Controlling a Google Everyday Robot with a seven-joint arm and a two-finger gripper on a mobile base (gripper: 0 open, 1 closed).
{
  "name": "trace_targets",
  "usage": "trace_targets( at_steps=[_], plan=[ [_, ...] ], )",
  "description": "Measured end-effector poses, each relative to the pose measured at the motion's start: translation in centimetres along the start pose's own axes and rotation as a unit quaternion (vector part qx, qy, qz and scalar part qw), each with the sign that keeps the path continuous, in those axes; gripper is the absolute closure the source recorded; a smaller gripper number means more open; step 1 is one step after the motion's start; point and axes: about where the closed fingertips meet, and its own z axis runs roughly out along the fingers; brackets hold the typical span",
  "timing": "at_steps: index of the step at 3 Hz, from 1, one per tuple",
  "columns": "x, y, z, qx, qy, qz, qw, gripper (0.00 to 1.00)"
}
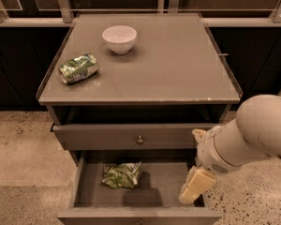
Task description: Pick green can from middle drawer and place on counter
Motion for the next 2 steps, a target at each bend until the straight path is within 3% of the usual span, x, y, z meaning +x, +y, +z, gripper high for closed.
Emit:
trace_targets(
  at_steps=[1, 2],
  plan=[
    [0.4, 0.5, 1.3, -0.001, -0.034, 0.032, 0.9989, 0.0],
    [-0.2, 0.6, 5.7, 0.0, -0.109, 0.074, 0.9913, 0.0]
  ],
)
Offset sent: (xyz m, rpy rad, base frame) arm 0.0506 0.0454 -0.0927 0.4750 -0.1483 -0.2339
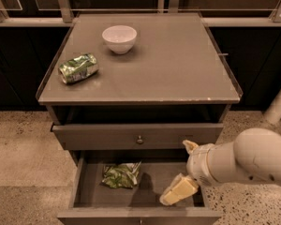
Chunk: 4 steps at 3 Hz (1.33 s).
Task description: Pick green can from middle drawer and place on counter
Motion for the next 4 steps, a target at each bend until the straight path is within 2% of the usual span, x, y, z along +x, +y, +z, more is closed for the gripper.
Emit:
trace_targets(
  at_steps=[1, 2, 4],
  plan=[
    [-0.6, -0.9, 4.5, 0.008, -0.071, 0.03, 0.997, 0.0],
    [-1.5, -1.9, 8.0, 0.015, -0.112, 0.043, 0.9926, 0.0],
    [-1.1, -2.0, 8.1, 0.025, -0.114, 0.048, 0.992, 0.0]
  ],
)
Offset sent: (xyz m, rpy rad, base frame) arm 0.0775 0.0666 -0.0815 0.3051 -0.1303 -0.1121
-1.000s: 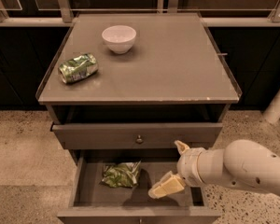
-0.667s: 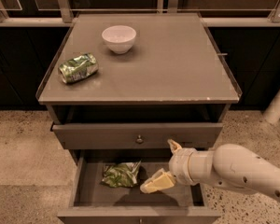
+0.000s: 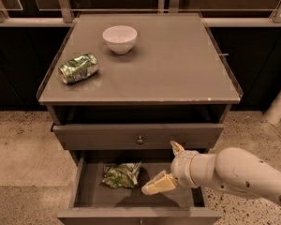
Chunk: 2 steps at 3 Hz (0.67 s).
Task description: Pick green can from middle drawer and place on counter
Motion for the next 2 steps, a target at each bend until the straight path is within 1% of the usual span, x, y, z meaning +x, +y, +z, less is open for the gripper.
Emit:
trace_targets(
  at_steps=[1, 2],
  plan=[
    [1.3, 1.1, 2.3, -0.006, -0.01, 0.01, 0.9999, 0.0],
    [3.4, 2.6, 6.5, -0.026, -0.018, 0.035, 0.9989, 0.0]
  ],
)
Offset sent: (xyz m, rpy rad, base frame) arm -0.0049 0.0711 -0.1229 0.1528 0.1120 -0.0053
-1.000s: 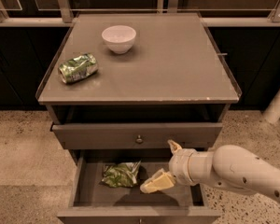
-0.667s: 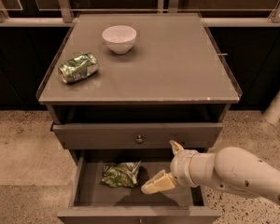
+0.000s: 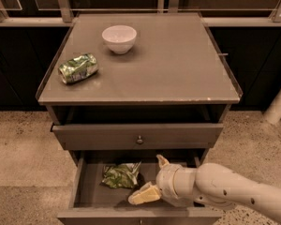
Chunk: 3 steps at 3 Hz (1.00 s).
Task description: Pick green can from middle drawer and place on counter
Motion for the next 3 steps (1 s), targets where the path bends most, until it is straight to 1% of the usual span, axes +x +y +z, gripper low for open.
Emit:
trace_targets(
  at_steps=[1, 2, 3],
  plan=[
    [1.6, 0.5, 4.2, -0.019, -0.005, 0.013, 0.9997, 0.0],
    [2.8, 0.5, 7.4, -0.033, 0.006, 0.021, 0.9992, 0.0],
    [2.9, 0.8, 7.8, -0.039, 0.008, 0.019, 0.999, 0.0]
  ],
)
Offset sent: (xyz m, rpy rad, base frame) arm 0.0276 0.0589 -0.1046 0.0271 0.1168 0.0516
